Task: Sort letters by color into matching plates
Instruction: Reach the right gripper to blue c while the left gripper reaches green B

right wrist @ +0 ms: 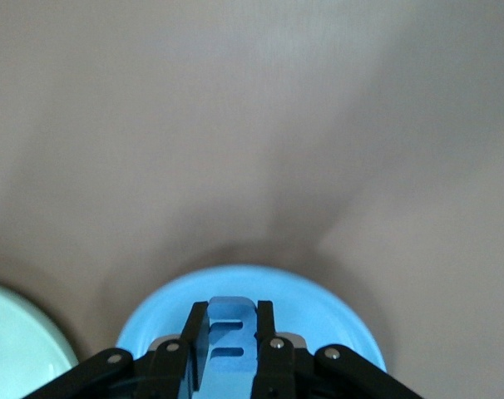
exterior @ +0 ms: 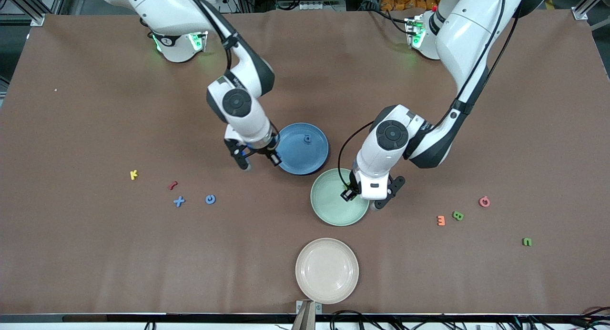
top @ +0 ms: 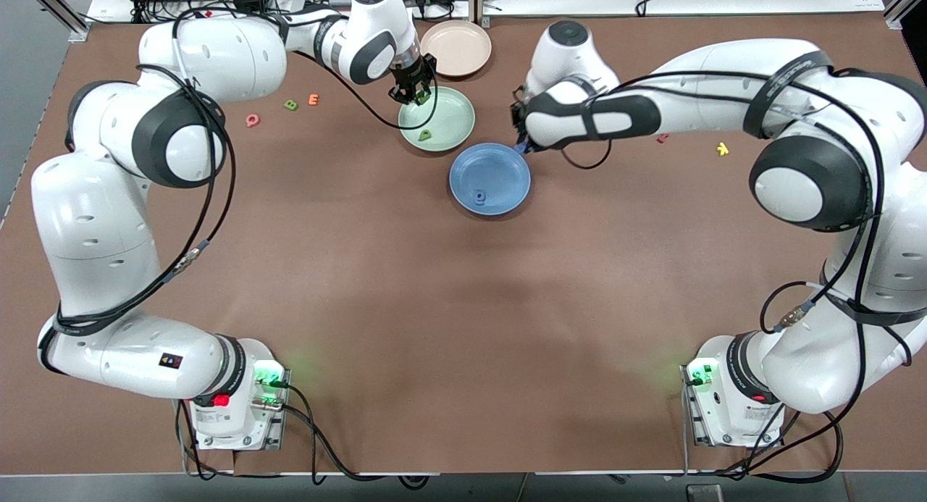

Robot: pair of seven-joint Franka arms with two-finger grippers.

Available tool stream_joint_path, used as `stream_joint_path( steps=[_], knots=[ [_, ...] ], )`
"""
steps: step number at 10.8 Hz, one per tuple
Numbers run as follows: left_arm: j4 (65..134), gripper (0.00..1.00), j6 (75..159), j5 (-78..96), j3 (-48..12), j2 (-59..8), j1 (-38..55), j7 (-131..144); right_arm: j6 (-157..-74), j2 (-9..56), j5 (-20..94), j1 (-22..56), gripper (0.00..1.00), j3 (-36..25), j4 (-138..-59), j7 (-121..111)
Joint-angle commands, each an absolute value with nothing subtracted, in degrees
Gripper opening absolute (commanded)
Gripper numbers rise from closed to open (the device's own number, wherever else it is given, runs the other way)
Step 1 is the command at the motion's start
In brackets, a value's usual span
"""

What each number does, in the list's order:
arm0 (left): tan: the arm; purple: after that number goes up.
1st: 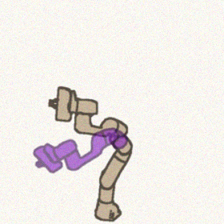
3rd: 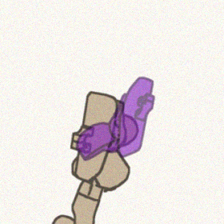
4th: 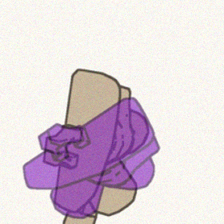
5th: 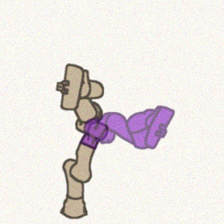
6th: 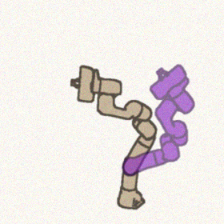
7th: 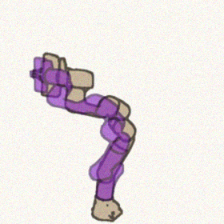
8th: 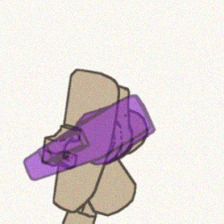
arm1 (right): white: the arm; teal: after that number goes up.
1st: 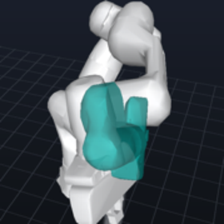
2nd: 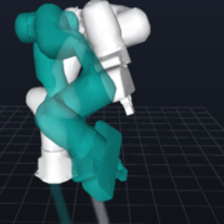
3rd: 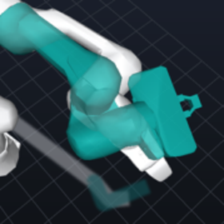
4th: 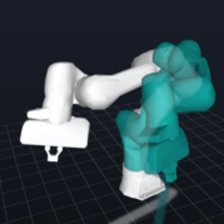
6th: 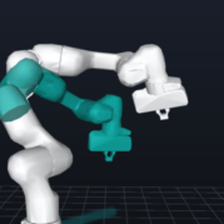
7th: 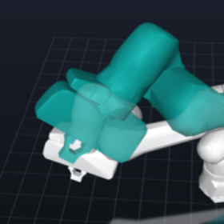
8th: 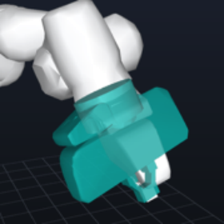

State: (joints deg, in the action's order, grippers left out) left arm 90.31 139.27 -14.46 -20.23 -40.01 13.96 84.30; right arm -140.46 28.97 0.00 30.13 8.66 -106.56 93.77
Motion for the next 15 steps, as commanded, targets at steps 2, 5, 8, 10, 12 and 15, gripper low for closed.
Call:
stream_joint_path(
  steps=[2,5,8,10,12,15],
  knots=[
    [89.21,1.0,138.69,-17.84,-17.32,-40.78,13.37,84.47,-140.89,31.81,0.88,35.15,0.06,9.66,-104.07,100.36],
    [89.3,1.0,129.05,-17.58,-17.31,-39.64,7.85,71.5,-140.71,31.82,1.06,34.9,0.84,10.11,-104.06,100.46],
    [89.3,1.0,126.04,-17.4,-17.31,-40.34,0.82,57.87,-140.45,30.85,0.18,34.28,1.0,9.93,-103.97,99.41],
    [89.3,1.0,126.04,-17.23,-17.31,-40.78,-4.45,52.49,-139.75,29.71,-0.78,31.31,1.0,9.58,-103.89,92.51],
    [89.47,1.0,126.04,-15.14,-17.31,-40.78,-8.85,55.0,-139.83,29.18,-0.79,26.57,1.0,9.32,-103.8,85.99],
    [89.39,1.0,126.3,-11.34,-17.14,-41.31,-11.68,60.46,-137.83,29.27,-0.88,20.15,0.97,9.23,-104.15,68.67]
  ],
)
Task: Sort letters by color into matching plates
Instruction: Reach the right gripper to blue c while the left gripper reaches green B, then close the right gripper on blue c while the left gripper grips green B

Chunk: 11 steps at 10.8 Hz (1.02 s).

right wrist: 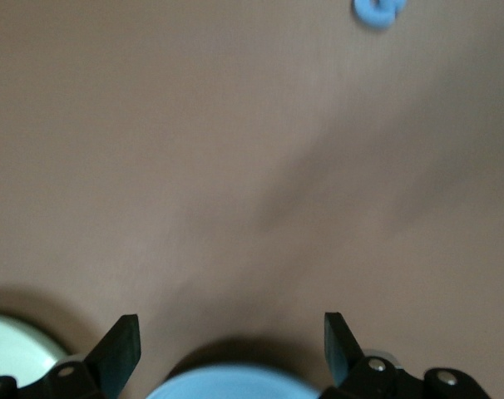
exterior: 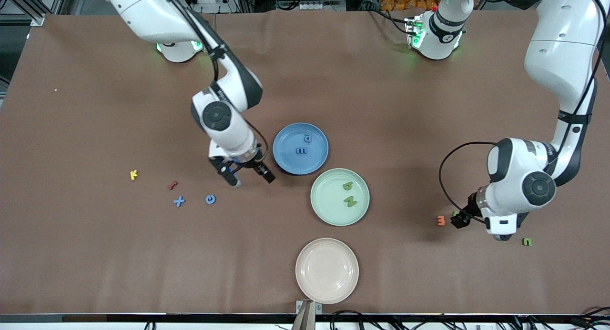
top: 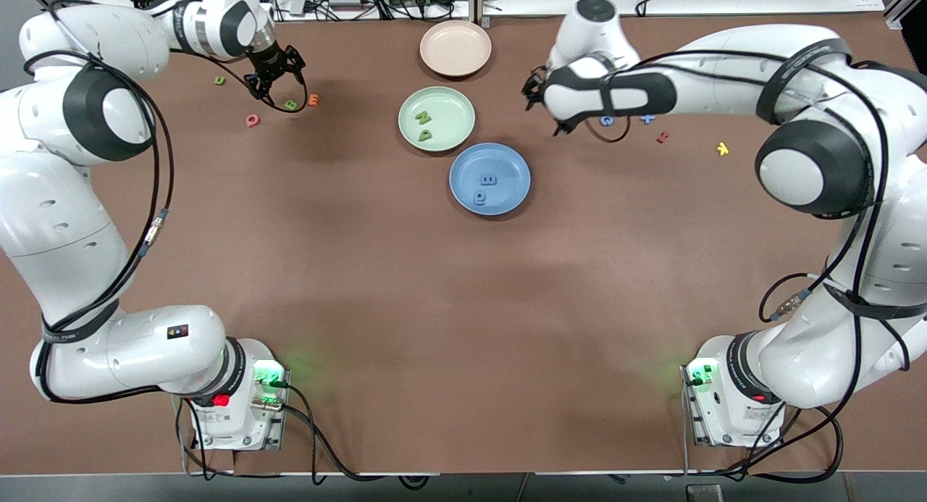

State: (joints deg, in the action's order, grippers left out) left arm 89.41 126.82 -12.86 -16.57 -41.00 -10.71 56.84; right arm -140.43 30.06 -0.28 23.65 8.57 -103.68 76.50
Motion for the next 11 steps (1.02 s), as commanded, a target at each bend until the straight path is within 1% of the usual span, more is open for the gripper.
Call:
stream_joint_path(
  steps=[1,2,4,7,11],
  knots=[
    [89.38,1.0,126.65,-11.51,-16.96,-41.83,-11.6,63.51,-136.94,29.35,-1.23,18.13,0.99,9.23,-104.06,67.34],
    [89.3,1.0,127.52,-12.04,-16.96,-43.14,-11.43,68.07,-136.93,29.79,-1.32,16.8,1.0,8.62,-104.15,66.72],
    [89.3,1.0,130.24,-14.83,-15.65,-44.82,-10.38,74.24,-136.85,31.54,-2.89,16.44,1.0,5.03,-104.32,62.78],
    [89.12,1.0,131.56,-18.63,-15.21,-46.31,-10.37,75.23,-137.63,34.53,-3.6,15.65,1.0,0.54,-104.24,61.44],
    [88.95,1.0,133.77,-18.63,-14.5,-47.29,-10.28,75.23,-140.44,36.12,-3.6,13.8,0.98,-0.26,-103.36,61.17]
  ],
)
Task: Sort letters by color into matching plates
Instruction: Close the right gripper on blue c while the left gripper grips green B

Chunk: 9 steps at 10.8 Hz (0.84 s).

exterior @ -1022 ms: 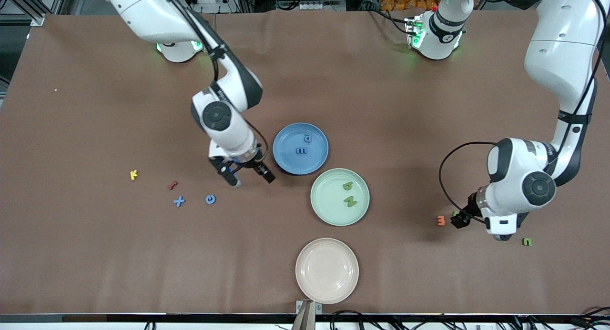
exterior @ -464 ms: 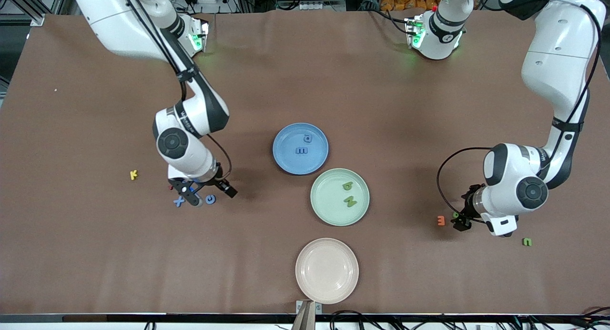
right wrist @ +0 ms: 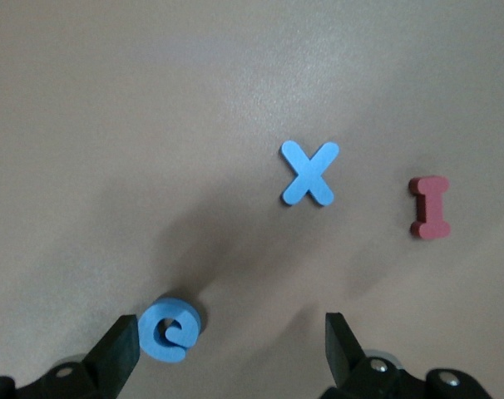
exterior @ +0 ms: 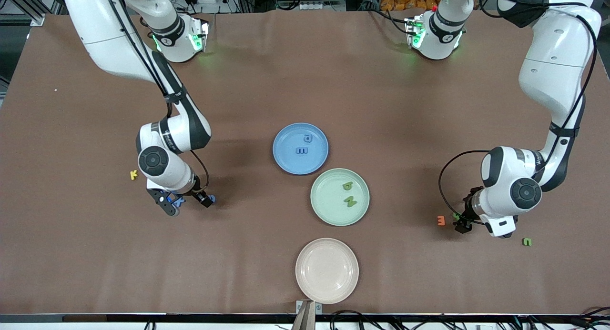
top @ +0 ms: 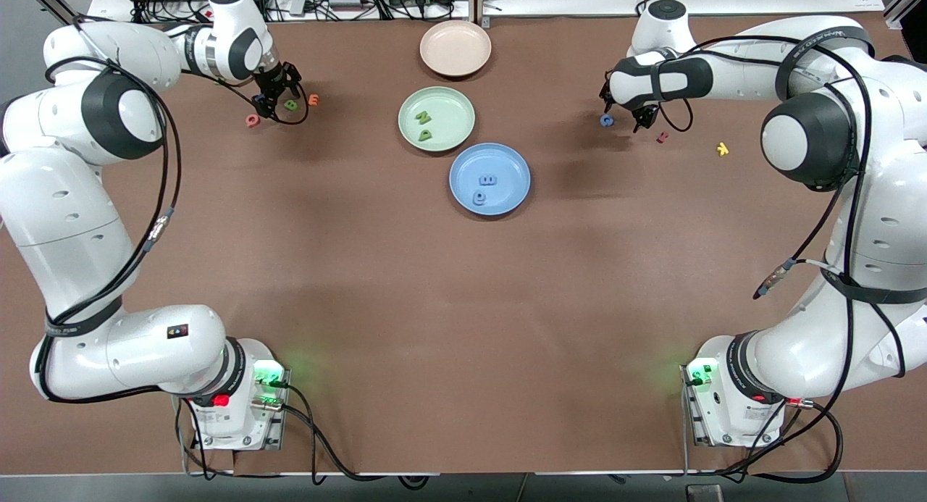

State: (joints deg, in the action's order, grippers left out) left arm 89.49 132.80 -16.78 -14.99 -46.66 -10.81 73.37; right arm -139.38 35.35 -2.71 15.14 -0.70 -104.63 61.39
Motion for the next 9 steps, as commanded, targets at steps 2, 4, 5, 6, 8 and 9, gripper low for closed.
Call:
stream_joint_path(
  steps=[2,4,5,6,8,9],
  knots=[
    [89.03,1.0,134.03,-19.59,-14.5,-47.55,-10.02,75.15,-140.45,37.61,-2.99,13.54,0.96,-0.18,-101.26,61.52],
    [88.86,0.03,134.03,-20.04,-14.5,-47.99,-9.67,75.84,-142.98,38.84,-1.15,13.88,0.91,-0.18,-100.72,62.4],
    [88.86,0.0,134.03,-20.21,-14.5,-47.99,-9.49,75.76,-144.48,39.72,-0.27,13.97,0.91,-0.18,-100.72,62.4],
    [88.86,0.0,134.03,-20.21,-14.5,-47.99,-9.32,75.59,-144.49,40.34,0.35,14.24,0.91,-0.18,-100.55,62.4],
    [88.86,0.0,134.03,-20.21,-14.5,-47.64,-9.32,75.41,-144.49,40.52,0.62,14.68,0.87,-0.18,-100.2,62.32],
    [88.77,0.0,134.03,-20.21,-14.5,-47.46,-9.32,75.58,-144.32,40.52,0.7,14.85,0.86,-0.18,-100.2,62.31]
  ],
)
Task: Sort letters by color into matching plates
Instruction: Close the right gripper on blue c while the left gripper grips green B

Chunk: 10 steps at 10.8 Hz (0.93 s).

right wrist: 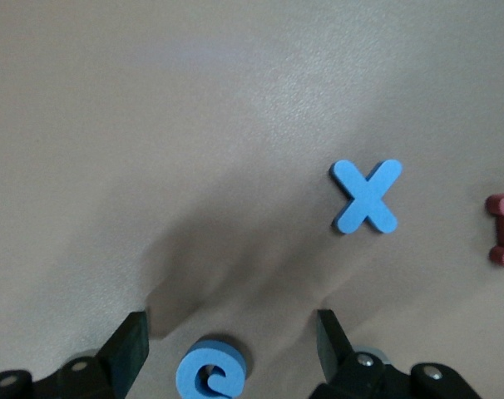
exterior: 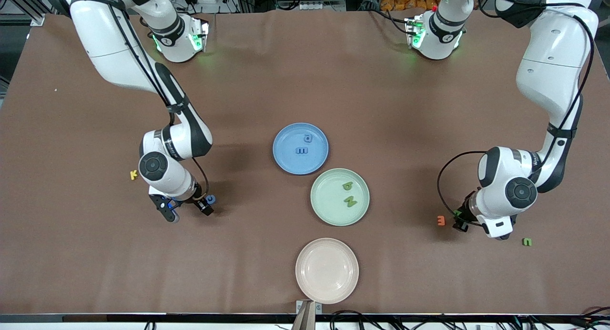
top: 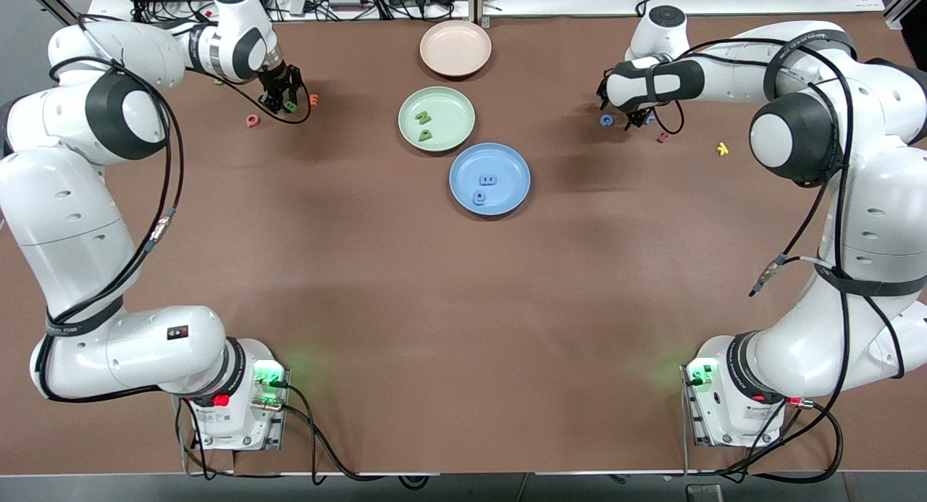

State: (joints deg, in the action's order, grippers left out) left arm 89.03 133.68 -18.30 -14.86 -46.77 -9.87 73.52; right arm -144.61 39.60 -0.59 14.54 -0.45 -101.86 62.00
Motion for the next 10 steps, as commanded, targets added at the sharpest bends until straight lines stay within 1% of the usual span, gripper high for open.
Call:
stream_joint_path(
  steps=[1,3,5,6,7,9,10],
  knots=[
    [88.77,0.0,134.03,-20.21,-14.5,-47.2,-9.14,75.85,-143.79,40.43,0.79,15.29,0.85,-0.18,-100.2,62.14],
    [88.77,0.0,133.6,-19.95,-14.76,-46.06,-8.44,76.46,-143.61,40.34,0.88,15.73,0.82,0.0,-100.2,62.92],
    [88.68,0.0,131.94,-19.69,-15.12,-44.3,-7.04,77.34,-143.61,40.43,0.79,16.26,0.69,0.0,-100.46,63.02],
    [88.68,0.0,129.31,-19.43,-15.2,-42.9,-5.38,77.69,-143.61,40.43,0.79,16.26,0.52,0.0,-100.55,62.93],
    [88.68,0.0,127.46,-18.9,-15.47,-41.93,-4.23,79.17,-143.53,40.52,0.79,16.17,0.33,0.0,-100.72,62.93],
    [88.77,0.0,124.82,-17.23,-17.39,-40.61,-2.12,82.68,-143.53,40.43,0.79,16.17,0.02,-0.09,-100.81,62.93],
    [88.68,0.0,124.02,-17.14,-18.27,-39.65,-0.8,85.92,-142.31,40.26,0.79,16.17,0.0,0.0,-100.46,62.93]
  ],
)
